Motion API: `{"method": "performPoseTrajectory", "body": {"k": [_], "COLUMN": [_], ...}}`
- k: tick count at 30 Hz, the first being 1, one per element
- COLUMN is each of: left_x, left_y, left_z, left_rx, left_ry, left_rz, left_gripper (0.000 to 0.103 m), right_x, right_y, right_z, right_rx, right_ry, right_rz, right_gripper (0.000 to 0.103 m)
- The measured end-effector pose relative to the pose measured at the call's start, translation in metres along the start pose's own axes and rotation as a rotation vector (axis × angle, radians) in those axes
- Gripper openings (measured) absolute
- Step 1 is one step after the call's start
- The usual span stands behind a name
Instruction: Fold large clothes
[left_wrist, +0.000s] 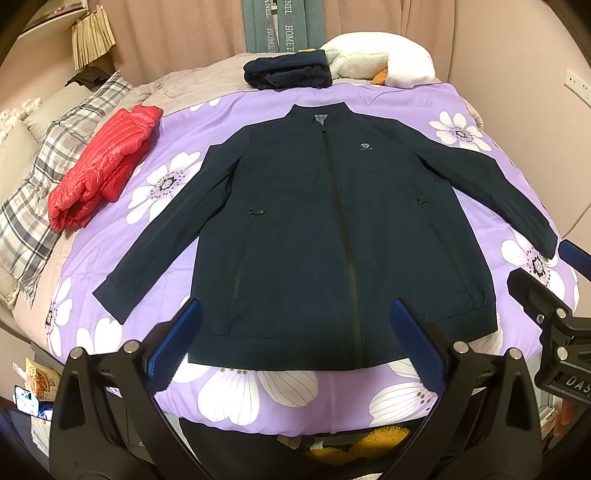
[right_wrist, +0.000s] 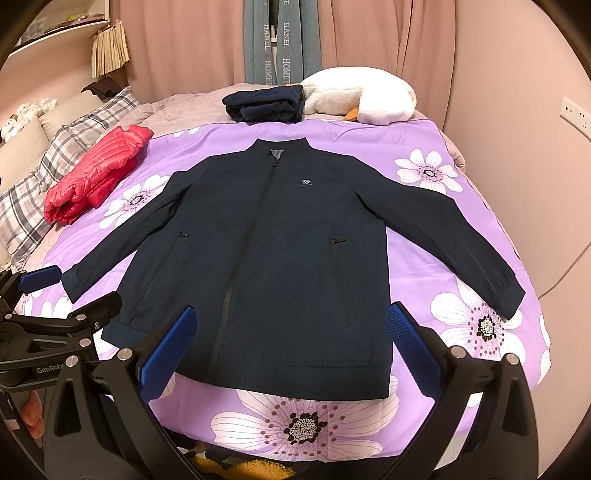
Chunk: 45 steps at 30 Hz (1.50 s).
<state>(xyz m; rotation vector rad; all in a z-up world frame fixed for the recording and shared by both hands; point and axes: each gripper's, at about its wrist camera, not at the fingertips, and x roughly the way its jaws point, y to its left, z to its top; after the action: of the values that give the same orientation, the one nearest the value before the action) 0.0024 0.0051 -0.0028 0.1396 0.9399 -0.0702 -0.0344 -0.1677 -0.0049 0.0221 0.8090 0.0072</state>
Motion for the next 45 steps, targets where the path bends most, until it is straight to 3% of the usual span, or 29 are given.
{"method": "performPoseTrajectory", "body": {"k": [32,35,38,41,42,45], "left_x": [0.010,0.023,0.044,0.064,0.073,0.091], "left_y": [0.001,0.011,0.034,0.070,0.092,0.144], "left_z": [-0.005,-0.006,-0.010,-0.019,-0.027,-0.047], "left_rx": [-0.009,-0.065,-0.175,-0.337,-0.433,-0.659], "left_ry": [0.013,0.025,0.048,0.039,0.011,-0.056], "left_rz": [-0.011,-0.072,-0.148,-0.260,-0.289,-0.316], "left_gripper": [0.101,0.101,0.101,0.101,0.101,0.101], "right_x": [0.011,0.025,0.034,0.035,0.033,0.030], "right_y": [-0.004,-0.009,-0.018,-0.023,-0.024,-0.024], "right_z": [0.002,-0.003,-0.011,-0.015,-0.016,-0.020], "right_rx": [0.006,0.030,0.103,0.137,0.139,0.116], "right_ry": [0.004,-0.020,-0.057,-0.141,-0.189,-0.308], "right_rz": [0.015,0.081,0.219,0.308,0.330,0.412], "right_gripper": [0.102,0.102,0.102,0.102,0.102,0.102]}}
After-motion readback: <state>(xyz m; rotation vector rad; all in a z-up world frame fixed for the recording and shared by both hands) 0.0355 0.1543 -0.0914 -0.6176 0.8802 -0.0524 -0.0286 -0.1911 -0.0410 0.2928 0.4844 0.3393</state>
